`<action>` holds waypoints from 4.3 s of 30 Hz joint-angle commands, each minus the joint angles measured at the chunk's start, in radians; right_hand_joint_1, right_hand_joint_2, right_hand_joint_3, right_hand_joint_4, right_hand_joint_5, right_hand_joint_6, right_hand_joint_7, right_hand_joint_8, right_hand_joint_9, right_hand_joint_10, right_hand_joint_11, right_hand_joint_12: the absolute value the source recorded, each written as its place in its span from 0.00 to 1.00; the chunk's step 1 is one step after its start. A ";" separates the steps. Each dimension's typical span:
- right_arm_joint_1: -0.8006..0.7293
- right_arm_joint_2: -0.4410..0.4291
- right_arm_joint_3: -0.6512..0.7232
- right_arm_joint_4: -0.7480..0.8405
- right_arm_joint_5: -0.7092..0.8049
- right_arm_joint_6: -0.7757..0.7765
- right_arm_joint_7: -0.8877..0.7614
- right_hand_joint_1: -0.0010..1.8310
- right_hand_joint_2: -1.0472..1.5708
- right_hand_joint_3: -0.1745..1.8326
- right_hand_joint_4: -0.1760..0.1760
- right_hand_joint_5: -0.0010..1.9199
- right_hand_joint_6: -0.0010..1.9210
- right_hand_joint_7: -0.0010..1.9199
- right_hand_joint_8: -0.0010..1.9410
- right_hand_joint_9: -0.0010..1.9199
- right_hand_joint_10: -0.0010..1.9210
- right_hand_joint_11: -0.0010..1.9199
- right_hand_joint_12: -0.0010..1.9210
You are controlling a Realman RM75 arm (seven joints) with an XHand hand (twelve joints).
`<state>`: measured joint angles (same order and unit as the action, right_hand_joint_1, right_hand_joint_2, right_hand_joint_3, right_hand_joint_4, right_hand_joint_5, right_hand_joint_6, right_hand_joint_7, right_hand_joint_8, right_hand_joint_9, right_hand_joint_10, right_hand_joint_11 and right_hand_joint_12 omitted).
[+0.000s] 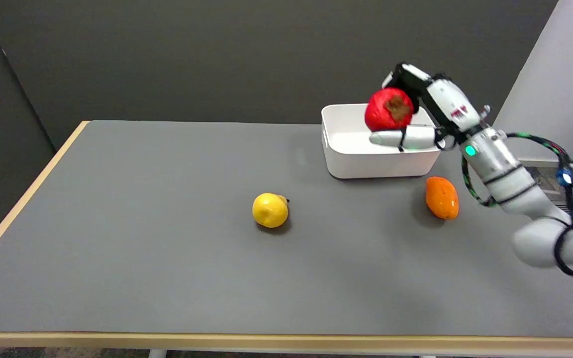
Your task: Place tomato into white box.
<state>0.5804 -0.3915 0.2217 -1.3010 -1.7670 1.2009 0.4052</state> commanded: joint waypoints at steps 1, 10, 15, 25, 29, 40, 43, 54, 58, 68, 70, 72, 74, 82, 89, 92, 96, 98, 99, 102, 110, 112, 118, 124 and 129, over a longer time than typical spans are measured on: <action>0.584 -0.437 -0.354 0.570 0.276 -0.400 -0.227 0.64 0.80 0.32 0.32 0.32 0.84 0.45 0.69 0.43 0.75 0.42 0.94; 0.570 -0.594 -0.353 0.877 0.273 -0.538 -0.256 0.63 0.80 0.31 0.32 0.31 0.85 0.44 0.70 0.43 0.75 0.42 0.94; 0.536 -0.580 -0.336 0.888 0.279 -0.571 -0.292 0.62 0.83 0.26 0.37 0.29 0.86 0.41 0.72 0.41 0.74 0.39 0.96; 0.425 -0.510 -0.209 0.864 0.279 -0.606 -0.293 0.61 0.84 0.24 0.39 0.28 0.87 0.41 0.73 0.40 0.74 0.38 0.96; 0.370 -0.447 -0.173 0.792 0.279 -0.615 -0.298 0.61 0.84 0.25 0.38 0.29 0.86 0.41 0.73 0.41 0.74 0.40 0.96; 0.235 -0.316 -0.095 0.580 0.279 -0.579 -0.302 0.62 0.83 0.26 0.37 0.29 0.86 0.42 0.72 0.41 0.74 0.40 0.97; 0.208 -0.280 -0.075 0.513 0.276 -0.551 -0.302 0.62 0.83 0.26 0.36 0.29 0.86 0.42 0.72 0.41 0.74 0.39 0.97; 0.225 -0.236 -0.080 0.392 0.216 -0.512 -0.302 0.63 0.82 0.27 0.35 0.30 0.85 0.42 0.71 0.42 0.74 0.39 0.97; 0.232 -0.239 -0.084 0.392 0.214 -0.517 -0.302 0.63 0.82 0.27 0.36 0.30 0.85 0.42 0.72 0.41 0.74 0.39 0.97; 0.239 -0.242 -0.075 0.369 0.214 -0.519 -0.302 0.62 0.85 0.21 0.35 0.28 0.85 0.41 0.72 0.41 0.71 0.37 0.91; 0.244 -0.242 -0.074 0.358 0.215 -0.519 -0.302 0.62 0.86 0.20 0.35 0.27 0.86 0.41 0.72 0.40 0.70 0.33 0.95; 0.250 -0.242 -0.074 0.344 0.219 -0.520 -0.302 0.58 0.83 0.26 0.47 0.25 0.80 0.39 0.64 0.37 0.68 0.23 0.98; 0.254 -0.242 -0.074 0.332 0.219 -0.521 -0.298 0.44 0.70 0.54 0.87 0.19 0.56 0.31 0.42 0.30 0.60 0.17 0.89; 0.280 -0.243 -0.074 0.313 0.219 -0.522 -0.294 0.28 0.64 0.61 0.81 0.03 0.20 0.05 0.08 0.02 0.29 0.06 0.49; 0.290 -0.244 -0.074 0.299 0.219 -0.522 -0.300 0.18 0.64 0.59 0.79 0.01 0.11 0.00 0.06 0.00 0.16 0.00 0.46; 0.286 -0.242 -0.073 0.288 0.222 -0.510 -0.291 0.18 0.64 0.59 0.78 0.02 0.10 0.00 0.05 0.00 0.16 0.00 0.45; 0.246 -0.201 -0.072 0.200 0.258 -0.431 -0.185 0.17 0.64 0.59 0.78 0.02 0.11 0.00 0.06 0.00 0.16 0.00 0.46; 0.220 -0.166 -0.072 0.135 0.258 -0.357 -0.096 0.15 0.63 0.59 0.79 0.02 0.11 0.00 0.07 0.00 0.17 0.00 0.47; 0.197 -0.141 -0.072 0.088 0.258 -0.295 -0.031 0.14 0.63 0.59 0.79 0.02 0.12 0.01 0.08 0.00 0.18 0.00 0.48; 0.130 -0.084 -0.072 -0.018 0.252 -0.140 0.106 0.12 0.62 0.58 0.79 0.03 0.13 0.03 0.08 0.02 0.23 0.01 0.51; -0.130 -0.023 -0.061 -0.118 0.308 0.227 0.224 0.12 0.64 0.59 0.83 0.08 0.23 0.11 0.17 0.09 0.30 0.04 0.54; -0.206 -0.021 -0.039 -0.123 0.357 0.301 0.305 0.14 0.65 0.55 0.81 0.10 0.22 0.14 0.16 0.11 0.31 0.04 0.59; -0.504 -0.033 0.074 -0.068 0.467 0.469 0.600 0.15 0.66 0.55 0.78 0.11 0.23 0.17 0.18 0.13 0.34 0.05 0.63; -0.555 -0.045 -0.035 0.027 0.557 0.575 0.884 0.13 0.67 0.53 0.76 0.09 0.21 0.14 0.16 0.11 0.33 0.04 0.60; -0.555 -0.049 -0.086 0.046 0.586 0.606 0.962 0.11 0.67 0.53 0.74 0.07 0.19 0.10 0.14 0.07 0.29 0.01 0.57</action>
<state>0.3448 -0.4632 0.2011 -1.3107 -1.3892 1.4264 0.8048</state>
